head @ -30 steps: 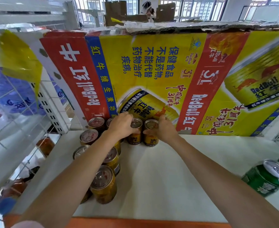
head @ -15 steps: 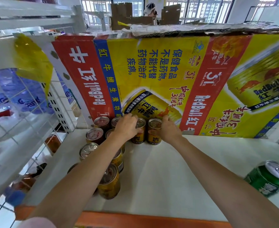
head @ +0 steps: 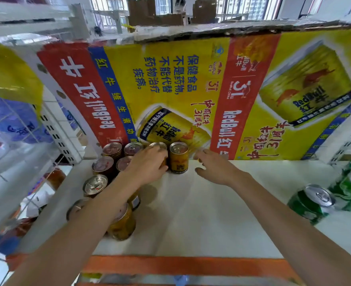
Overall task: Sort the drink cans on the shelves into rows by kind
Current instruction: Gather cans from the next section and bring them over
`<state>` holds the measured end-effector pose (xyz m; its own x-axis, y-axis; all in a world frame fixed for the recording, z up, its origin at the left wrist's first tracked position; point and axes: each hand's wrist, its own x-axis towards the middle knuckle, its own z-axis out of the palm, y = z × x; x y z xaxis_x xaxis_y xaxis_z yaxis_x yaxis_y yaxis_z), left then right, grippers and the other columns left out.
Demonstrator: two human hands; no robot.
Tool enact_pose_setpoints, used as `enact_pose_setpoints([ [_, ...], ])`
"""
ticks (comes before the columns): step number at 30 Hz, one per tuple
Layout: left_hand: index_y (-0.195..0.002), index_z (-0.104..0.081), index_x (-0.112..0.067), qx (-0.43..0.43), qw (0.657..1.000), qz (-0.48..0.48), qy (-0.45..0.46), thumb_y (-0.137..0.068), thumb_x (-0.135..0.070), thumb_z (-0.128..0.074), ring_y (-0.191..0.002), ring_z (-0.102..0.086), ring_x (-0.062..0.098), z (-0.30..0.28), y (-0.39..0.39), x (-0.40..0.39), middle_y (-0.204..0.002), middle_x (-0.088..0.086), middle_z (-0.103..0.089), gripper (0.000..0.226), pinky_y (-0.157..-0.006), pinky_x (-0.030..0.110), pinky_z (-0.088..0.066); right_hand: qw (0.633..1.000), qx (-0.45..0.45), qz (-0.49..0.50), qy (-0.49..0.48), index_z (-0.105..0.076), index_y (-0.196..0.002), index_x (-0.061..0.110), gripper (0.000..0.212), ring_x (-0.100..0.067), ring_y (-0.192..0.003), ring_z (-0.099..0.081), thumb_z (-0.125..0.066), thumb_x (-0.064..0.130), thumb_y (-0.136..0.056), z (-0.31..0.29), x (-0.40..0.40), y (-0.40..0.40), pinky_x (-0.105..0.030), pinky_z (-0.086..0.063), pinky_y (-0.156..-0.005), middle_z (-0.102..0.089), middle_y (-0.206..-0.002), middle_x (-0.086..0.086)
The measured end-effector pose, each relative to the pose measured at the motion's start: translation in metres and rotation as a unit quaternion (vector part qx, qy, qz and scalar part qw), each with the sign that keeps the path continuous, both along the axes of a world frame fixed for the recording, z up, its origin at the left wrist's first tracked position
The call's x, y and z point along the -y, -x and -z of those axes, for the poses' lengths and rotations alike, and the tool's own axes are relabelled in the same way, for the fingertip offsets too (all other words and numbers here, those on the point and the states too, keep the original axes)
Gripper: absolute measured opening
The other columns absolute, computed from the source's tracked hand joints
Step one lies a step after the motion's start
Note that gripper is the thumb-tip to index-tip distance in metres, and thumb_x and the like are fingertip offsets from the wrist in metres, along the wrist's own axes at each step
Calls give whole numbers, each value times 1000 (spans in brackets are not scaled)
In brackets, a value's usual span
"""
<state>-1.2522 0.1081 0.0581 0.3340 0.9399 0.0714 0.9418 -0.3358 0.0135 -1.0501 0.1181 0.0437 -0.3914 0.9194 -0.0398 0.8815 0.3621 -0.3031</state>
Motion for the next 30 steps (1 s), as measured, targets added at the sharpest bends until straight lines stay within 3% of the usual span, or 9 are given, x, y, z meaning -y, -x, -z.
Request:
enact_pose_setpoints([
  [6, -124, -51, -22, -31, 997, 58, -32, -93, -44, -46, -114, -49, 21, -14, -56, 9, -123, 0, -56, 39, -92, 34, -40, 997, 8, 21, -78, -43, -132, 16, 39, -19, -118, -46, -48, 23, -94, -18, 54, -73, -28, -38, -94, -43, -134, -1],
  [10, -127, -51, -20, 18, 993, 110, -31, -94, -40, -45, -115, -50, 22, -23, -108, 3, -123, 1, -57, 38, -93, 34, -42, 990, 13, 91, -109, -42, -132, 20, 38, -13, -115, -46, -46, 27, -95, -29, 84, -137, -18, -32, -79, -45, -130, 3],
  [15, -125, -53, -21, 10, 983, 177, -39, -95, -41, -44, -115, -51, 22, -26, -190, -5, -122, 1, -58, 37, -91, 32, -40, 981, 2, 176, -81, -43, -130, 17, 37, -22, -115, -48, -47, 27, -95, -26, 115, -214, -35, -43, -91, -46, -124, -2],
  [17, -128, -52, -20, 15, 978, 207, -27, -96, -41, -44, -117, -49, 22, -27, -220, -6, -124, 2, -57, 39, -93, 33, -39, 976, -5, 202, -80, -45, -130, 15, 37, -24, -111, -50, -48, 25, -95, -21, 127, -240, -38, -44, -89, -46, -122, -4],
  [23, -126, -52, -25, 25, 959, 282, -11, -95, -43, -45, -116, -49, 18, -28, -304, -5, -124, -2, -56, 37, -91, 31, -40, 959, -36, 275, -64, -42, -132, 22, 40, -17, -106, -54, -49, 30, -94, -11, 159, -303, -26, -44, -79, -45, -119, 2],
  [30, -125, -51, -21, 41, 938, 343, -2, -95, -39, -47, -116, -47, 18, -31, -396, 1, -123, -2, -54, 36, -85, 30, -38, 940, -67, 332, -49, -42, -130, 22, 39, -17, -105, -52, -51, 31, -94, -9, 168, -376, -36, -48, -85, -44, -118, 5],
])
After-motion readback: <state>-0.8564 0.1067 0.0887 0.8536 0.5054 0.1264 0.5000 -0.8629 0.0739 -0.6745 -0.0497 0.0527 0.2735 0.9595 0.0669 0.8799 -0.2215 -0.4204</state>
